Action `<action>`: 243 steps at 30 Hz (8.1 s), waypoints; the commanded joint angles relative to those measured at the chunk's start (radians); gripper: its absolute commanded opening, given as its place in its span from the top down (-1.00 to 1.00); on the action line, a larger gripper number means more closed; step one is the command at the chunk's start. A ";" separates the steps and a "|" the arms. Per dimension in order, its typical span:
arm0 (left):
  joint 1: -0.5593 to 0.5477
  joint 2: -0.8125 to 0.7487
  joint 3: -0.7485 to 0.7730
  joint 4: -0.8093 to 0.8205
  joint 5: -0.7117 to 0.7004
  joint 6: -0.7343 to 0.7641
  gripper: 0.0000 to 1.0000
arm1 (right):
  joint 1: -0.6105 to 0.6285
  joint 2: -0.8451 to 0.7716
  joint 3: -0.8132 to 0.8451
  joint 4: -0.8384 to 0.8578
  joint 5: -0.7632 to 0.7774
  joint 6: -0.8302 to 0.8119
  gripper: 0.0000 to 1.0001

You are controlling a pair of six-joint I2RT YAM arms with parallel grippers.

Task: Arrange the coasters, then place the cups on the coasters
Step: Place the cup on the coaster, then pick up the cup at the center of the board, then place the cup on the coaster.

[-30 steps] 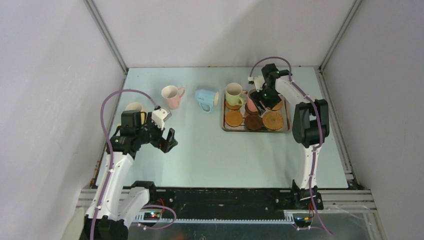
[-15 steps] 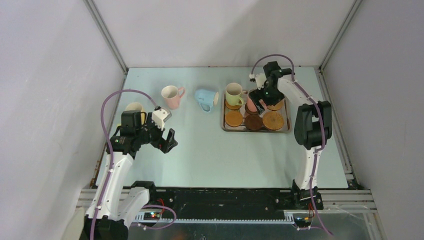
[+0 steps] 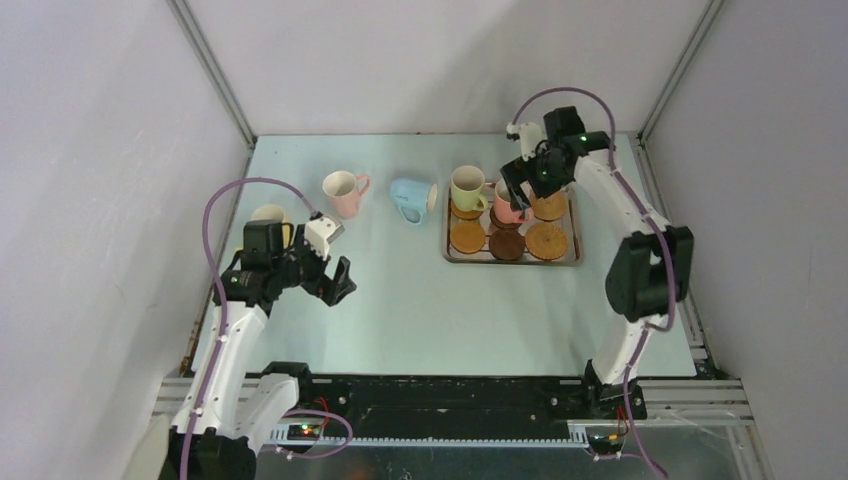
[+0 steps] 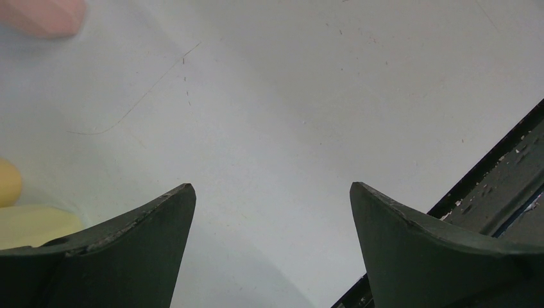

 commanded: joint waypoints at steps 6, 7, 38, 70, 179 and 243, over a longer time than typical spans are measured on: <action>-0.015 0.184 0.161 0.072 0.025 0.010 -0.97 | -0.063 -0.334 -0.144 0.241 -0.403 0.117 -0.99; -0.035 0.212 0.166 0.116 0.023 0.024 -0.97 | -0.069 -0.352 -0.148 0.251 -0.426 0.122 -0.99; -0.448 1.318 0.934 0.167 -0.289 -0.218 -0.84 | -0.172 -0.468 -0.244 0.366 -0.523 0.237 -0.99; -0.337 1.526 1.446 0.206 -0.494 -0.586 -0.97 | -0.121 -0.415 -0.236 0.354 -0.467 0.228 -1.00; -0.348 0.607 0.542 0.355 0.388 -0.485 -0.15 | 0.265 -0.057 -0.158 0.283 -1.039 0.304 -0.36; 0.299 -0.174 0.039 0.003 -0.084 -0.114 -0.99 | 0.059 -0.246 -0.481 0.590 -0.309 0.174 1.00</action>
